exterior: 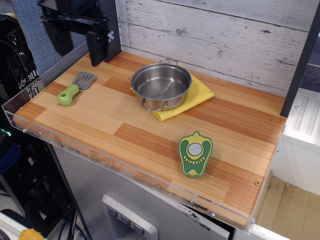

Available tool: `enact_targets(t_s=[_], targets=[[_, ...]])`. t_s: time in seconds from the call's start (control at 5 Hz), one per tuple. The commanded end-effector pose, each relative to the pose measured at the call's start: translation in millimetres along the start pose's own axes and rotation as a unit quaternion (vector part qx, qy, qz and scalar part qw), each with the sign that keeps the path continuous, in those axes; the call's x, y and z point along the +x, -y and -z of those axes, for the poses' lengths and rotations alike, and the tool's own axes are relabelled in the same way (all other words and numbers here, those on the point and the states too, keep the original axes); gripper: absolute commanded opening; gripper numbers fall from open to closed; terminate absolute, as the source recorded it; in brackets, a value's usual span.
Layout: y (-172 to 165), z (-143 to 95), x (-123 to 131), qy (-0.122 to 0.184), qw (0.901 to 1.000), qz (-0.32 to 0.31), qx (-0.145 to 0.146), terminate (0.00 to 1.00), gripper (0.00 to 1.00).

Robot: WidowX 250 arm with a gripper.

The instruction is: Put the green handled spatula at the table's left edge.

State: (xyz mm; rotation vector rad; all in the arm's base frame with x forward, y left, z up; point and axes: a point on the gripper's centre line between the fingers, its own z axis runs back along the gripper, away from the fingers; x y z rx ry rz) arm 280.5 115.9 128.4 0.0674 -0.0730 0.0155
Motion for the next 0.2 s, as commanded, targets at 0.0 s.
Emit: enact_targets(t_s=[0.0], targets=[[0.0, -15.6, -9.3, 0.016, 0.9993, 0.030, 0.012, 1.00, 1.00]])
